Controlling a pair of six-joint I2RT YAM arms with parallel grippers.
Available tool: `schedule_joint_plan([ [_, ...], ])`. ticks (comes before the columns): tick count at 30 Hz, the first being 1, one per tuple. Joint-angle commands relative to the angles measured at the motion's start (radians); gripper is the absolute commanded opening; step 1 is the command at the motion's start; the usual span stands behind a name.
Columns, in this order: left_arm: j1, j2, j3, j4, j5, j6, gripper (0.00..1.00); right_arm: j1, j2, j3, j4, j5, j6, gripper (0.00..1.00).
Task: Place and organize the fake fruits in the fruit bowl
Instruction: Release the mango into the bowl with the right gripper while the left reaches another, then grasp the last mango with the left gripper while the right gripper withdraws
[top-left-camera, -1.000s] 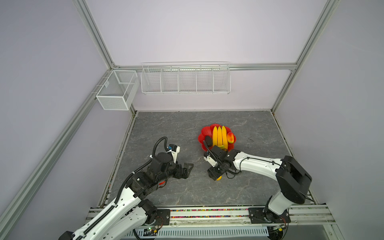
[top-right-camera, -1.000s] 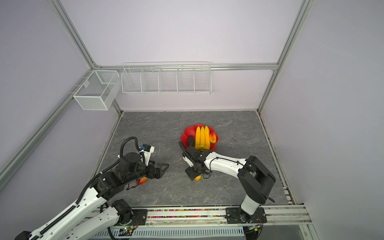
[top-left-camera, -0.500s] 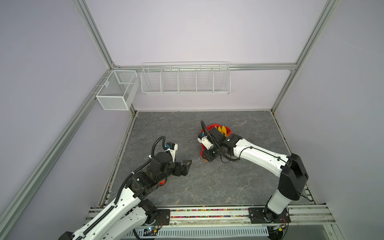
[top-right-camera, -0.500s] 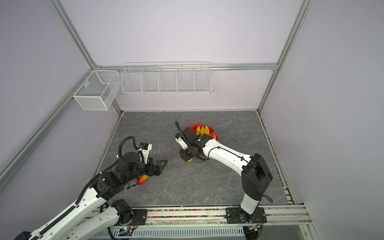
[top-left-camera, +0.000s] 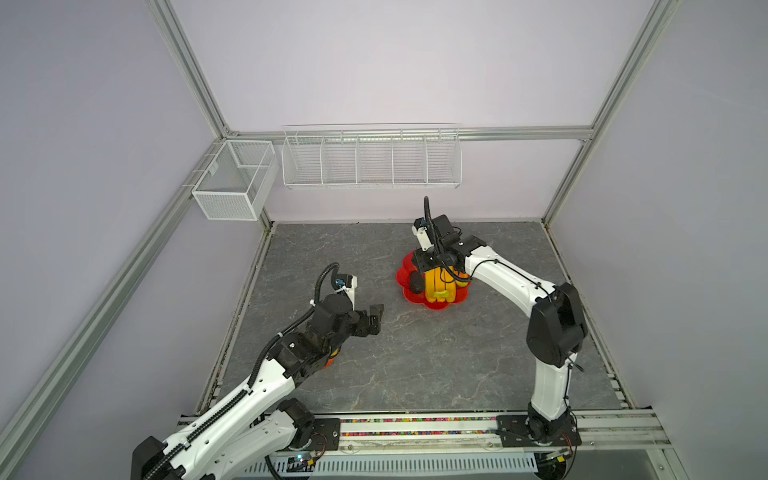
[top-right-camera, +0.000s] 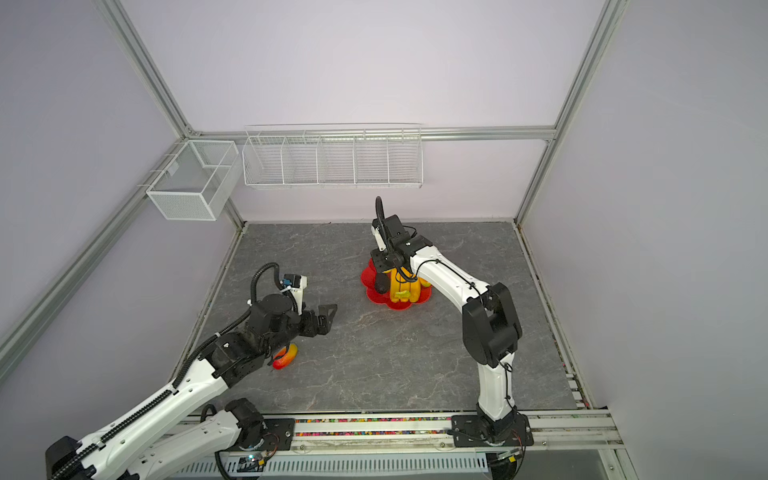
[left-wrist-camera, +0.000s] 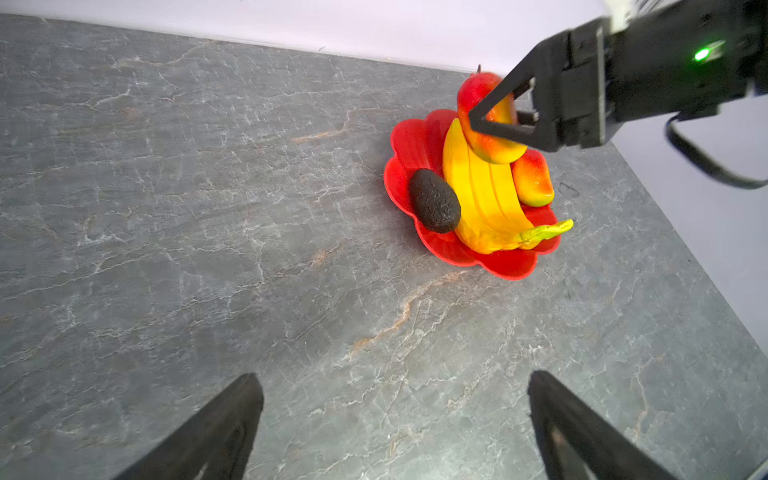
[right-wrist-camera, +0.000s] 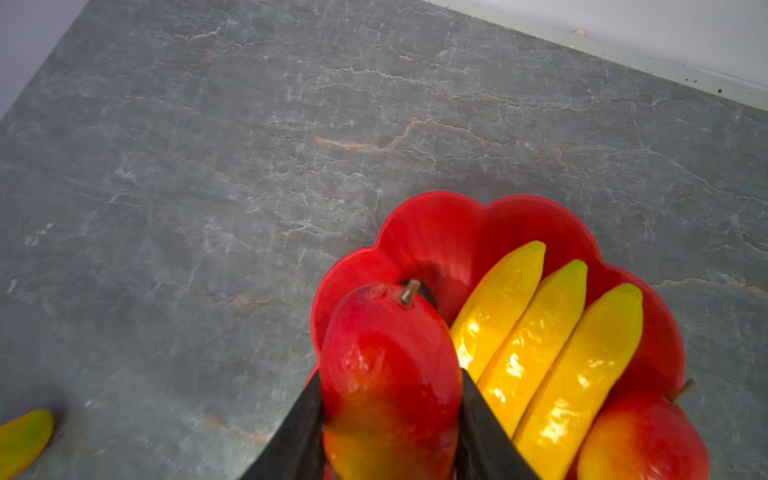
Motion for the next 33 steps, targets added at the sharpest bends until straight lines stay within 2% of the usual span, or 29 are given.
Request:
schedule_joint_plan([
  [1, 0.008, 0.006, 0.024, 0.040, -0.036, 0.006, 0.99, -0.013, 0.072, 0.049, 0.080, 0.008, 0.018, 0.38],
  [9, 0.009, 0.041, 0.030, -0.002, -0.084, -0.007, 0.99, -0.027, 0.221, 0.095, 0.147, 0.032, 0.034, 0.39],
  [19, 0.018, 0.110, 0.109, -0.370, -0.133, -0.146, 0.99, -0.042, 0.285, 0.143, 0.123, 0.020, 0.029, 0.44],
  [20, 0.018, 0.103, 0.102, -0.386, -0.134, -0.165, 0.99, -0.044, 0.288, 0.148, 0.117, 0.017, 0.024, 0.50],
  [23, 0.018, 0.079, 0.078, -0.437, -0.129, -0.231, 0.99, -0.043, 0.270, 0.141, 0.113, 0.018, 0.017, 0.78],
  [26, 0.018, 0.077, 0.056, -0.542, -0.172, -0.343, 0.99, -0.042, 0.201, 0.087, 0.158, 0.009, 0.016, 0.99],
  [28, 0.017, 0.107, 0.049, -0.648, -0.236, -0.494, 0.99, -0.038, 0.151, 0.070, 0.162, -0.017, 0.018, 0.94],
  [33, 0.017, 0.158, 0.039, -0.719, -0.232, -0.566, 0.99, 0.014, -0.047, -0.065, 0.159, -0.083, 0.024, 0.92],
])
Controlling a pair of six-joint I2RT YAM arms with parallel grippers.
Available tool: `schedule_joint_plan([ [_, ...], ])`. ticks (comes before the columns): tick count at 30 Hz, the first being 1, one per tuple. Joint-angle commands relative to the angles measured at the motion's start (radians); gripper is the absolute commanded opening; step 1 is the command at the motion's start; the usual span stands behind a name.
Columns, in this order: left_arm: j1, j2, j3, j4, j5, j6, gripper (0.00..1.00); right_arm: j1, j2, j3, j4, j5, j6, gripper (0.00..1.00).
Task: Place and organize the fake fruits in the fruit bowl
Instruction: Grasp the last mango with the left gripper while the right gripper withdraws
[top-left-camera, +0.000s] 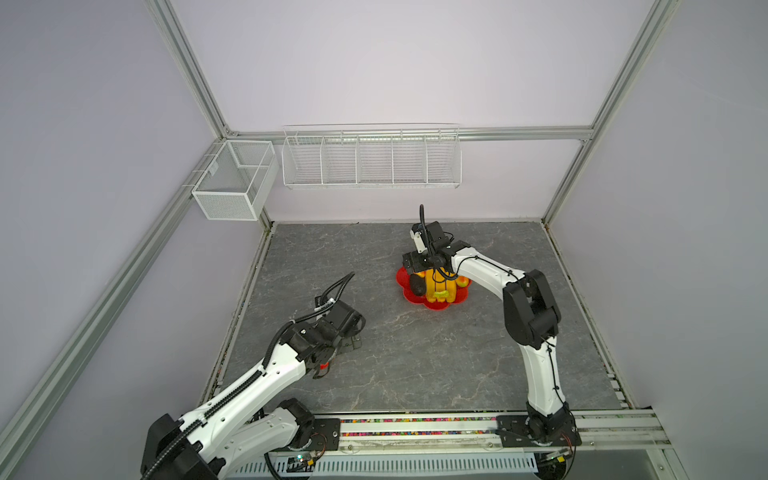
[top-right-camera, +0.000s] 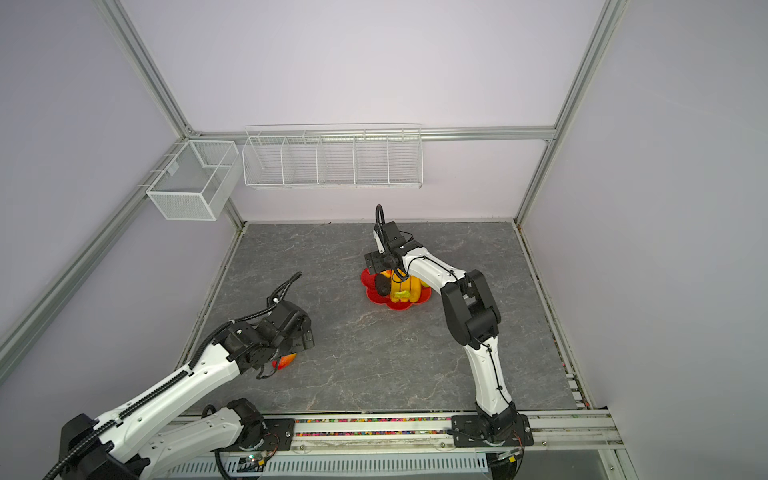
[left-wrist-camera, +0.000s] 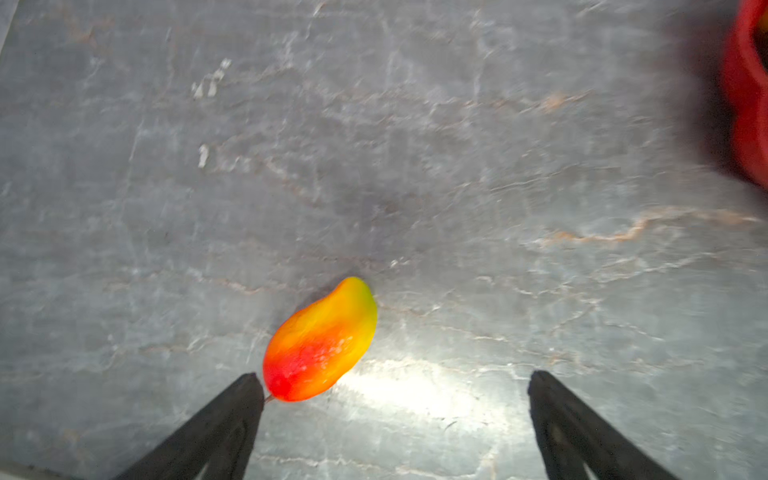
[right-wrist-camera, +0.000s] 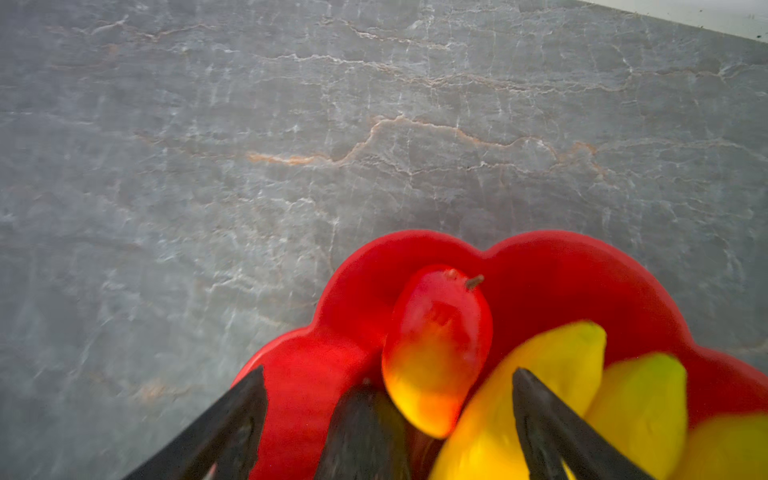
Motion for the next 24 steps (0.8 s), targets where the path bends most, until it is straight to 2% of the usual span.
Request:
schedule_joint_plan([
  [1, 0.003, 0.009, -0.027, -0.113, -0.059, -0.135, 0.99, 0.064, -0.208, -0.096, 0.015, -0.064, 0.003, 0.92],
  [6, 0.012, 0.018, -0.101, -0.012, -0.073, -0.142, 1.00, 0.177, -0.423, -0.295, -0.049, -0.159, 0.051, 0.92],
  [11, 0.047, 0.108, -0.145, 0.107, -0.078, -0.105, 0.93, 0.264, -0.647, -0.628, 0.029, -0.357, 0.176, 0.92],
  [17, 0.062, 0.220, -0.140, 0.179, -0.127, -0.060, 0.88, 0.370, -0.791, -0.888, 0.071, -0.341, 0.269, 0.92],
  [21, 0.065, 0.249, -0.139, 0.194, -0.064, -0.059, 0.71, 0.388, -0.838, -0.938, 0.085, -0.317, 0.307, 0.92],
  [24, 0.065, 0.241, -0.140, 0.185, -0.013, -0.052, 0.68, 0.389, -0.858, -0.935, 0.068, -0.293, 0.303, 0.92],
])
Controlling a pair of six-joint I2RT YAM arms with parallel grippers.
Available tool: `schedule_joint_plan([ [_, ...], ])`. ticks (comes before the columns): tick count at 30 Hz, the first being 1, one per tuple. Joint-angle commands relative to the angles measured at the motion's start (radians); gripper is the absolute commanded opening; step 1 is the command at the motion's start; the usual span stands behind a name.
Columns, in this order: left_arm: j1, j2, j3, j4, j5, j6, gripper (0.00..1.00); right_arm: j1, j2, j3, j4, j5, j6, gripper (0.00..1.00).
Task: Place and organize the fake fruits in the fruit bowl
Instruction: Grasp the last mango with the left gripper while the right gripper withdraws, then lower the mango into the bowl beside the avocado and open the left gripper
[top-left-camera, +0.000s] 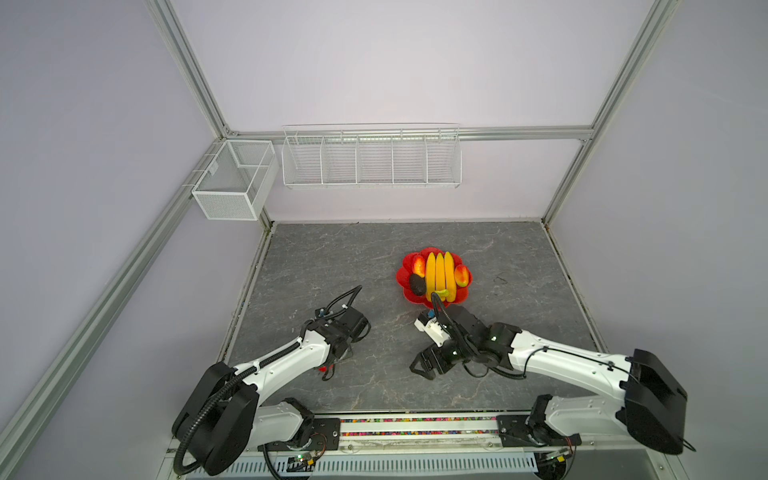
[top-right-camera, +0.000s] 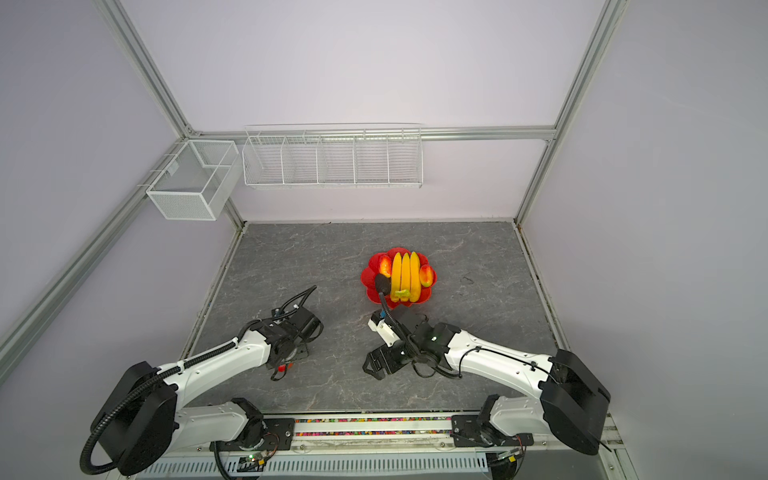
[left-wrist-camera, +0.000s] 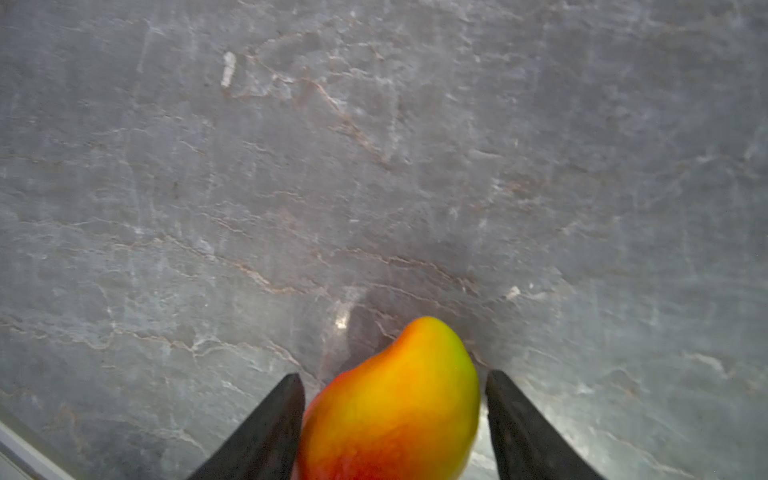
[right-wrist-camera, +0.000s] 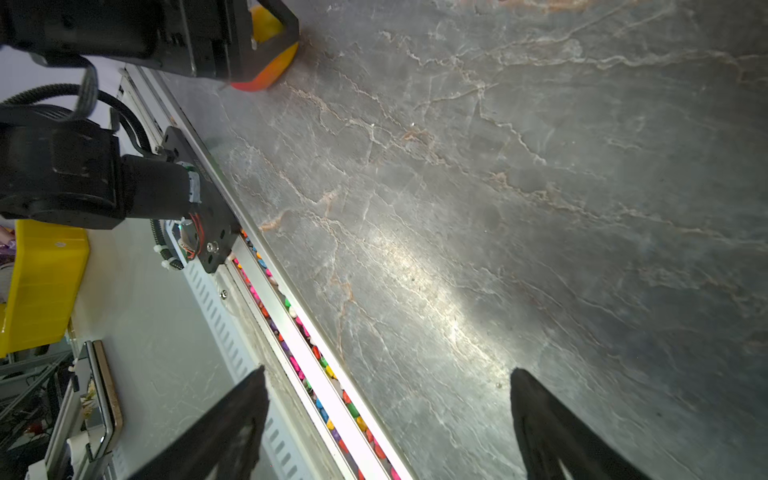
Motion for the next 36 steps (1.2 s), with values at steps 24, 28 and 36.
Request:
schedule_joint_plan([
  [24, 0.000, 0.057, 0.255, 0.275, 0.306, 0.246, 0.17, -0.202, -0.155, -0.014, -0.120, 0.113, 0.040, 0.90],
  [28, -0.016, 0.236, 0.453, 0.325, 0.374, 0.266, 0.17, -0.285, -0.167, -0.024, -0.110, 0.084, 0.026, 0.90],
  [36, -0.067, 0.577, 0.821, 0.303, 0.374, 0.265, 0.17, -0.367, -0.171, -0.003, -0.094, 0.046, 0.002, 0.90],
])
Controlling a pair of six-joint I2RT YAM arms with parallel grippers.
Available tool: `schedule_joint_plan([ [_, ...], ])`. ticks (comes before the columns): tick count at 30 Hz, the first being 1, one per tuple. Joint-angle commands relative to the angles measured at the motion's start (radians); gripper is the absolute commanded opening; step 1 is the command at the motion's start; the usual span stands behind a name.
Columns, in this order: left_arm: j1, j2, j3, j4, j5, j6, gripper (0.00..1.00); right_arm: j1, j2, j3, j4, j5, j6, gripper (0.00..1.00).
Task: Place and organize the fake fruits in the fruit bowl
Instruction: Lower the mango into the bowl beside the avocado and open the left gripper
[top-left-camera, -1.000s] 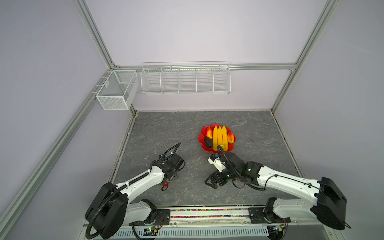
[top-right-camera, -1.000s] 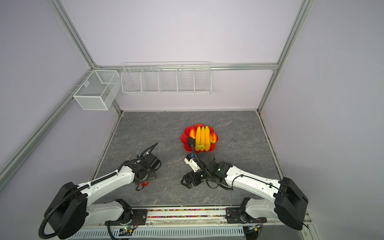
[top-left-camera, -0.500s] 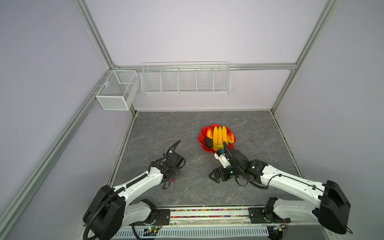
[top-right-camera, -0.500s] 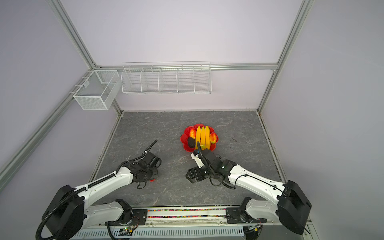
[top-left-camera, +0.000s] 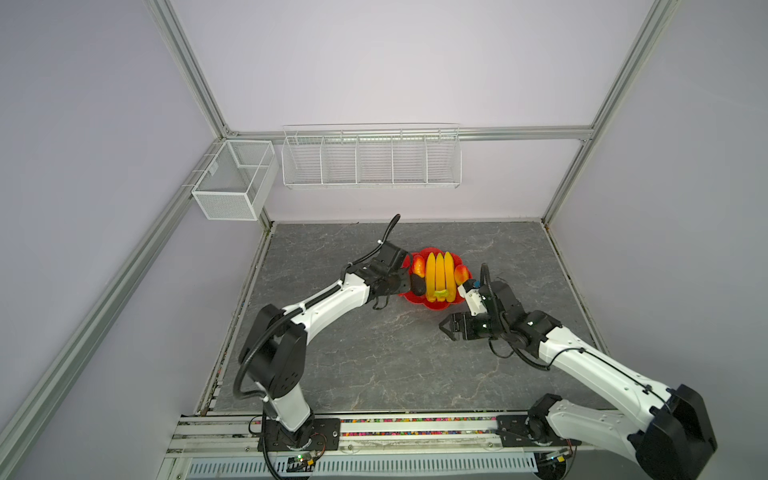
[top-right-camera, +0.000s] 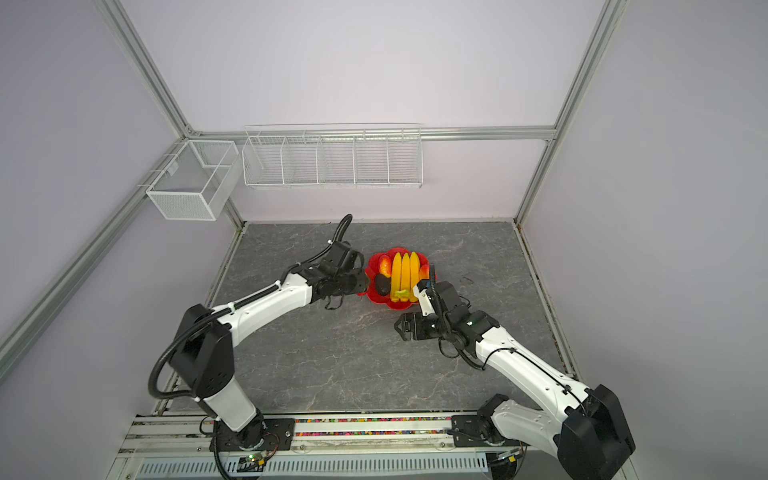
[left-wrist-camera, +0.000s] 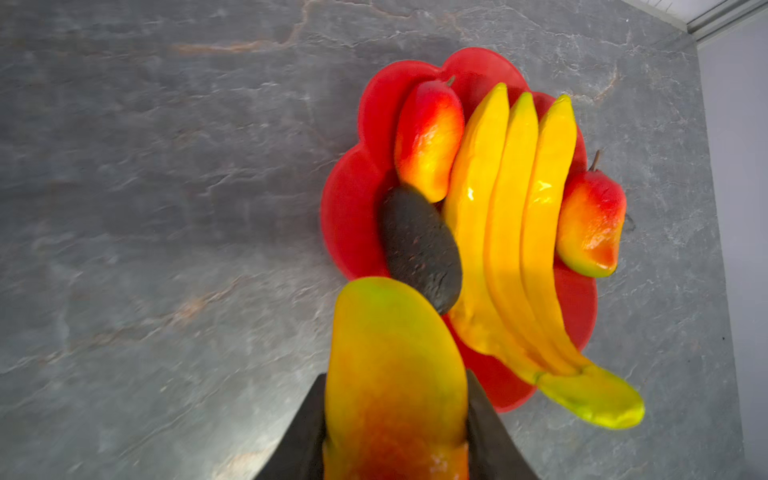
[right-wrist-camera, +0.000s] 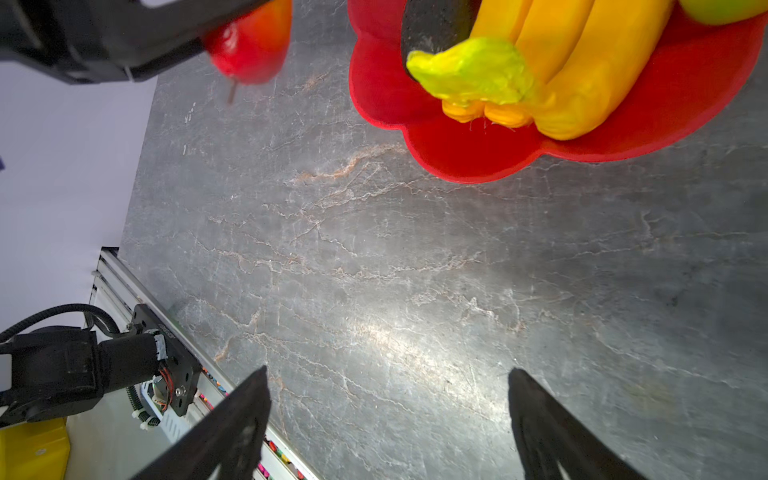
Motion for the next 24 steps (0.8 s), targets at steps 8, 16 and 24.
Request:
schedule_joint_plan([
  [8, -0.016, 0.233, 0.218, -0.043, -0.027, -0.040, 0.18, -0.030, -0.028, -0.007, -0.027, -0.040, -0.048, 0.90],
  [16, -0.017, 0.266, 0.220, -0.055, -0.072, -0.046, 0.22, -0.051, -0.043, -0.015, -0.034, -0.045, -0.058, 0.90],
  [24, -0.013, 0.299, 0.255, -0.075, -0.084, -0.022, 0.36, -0.055, -0.025, -0.001, -0.036, -0.058, -0.061, 0.90],
])
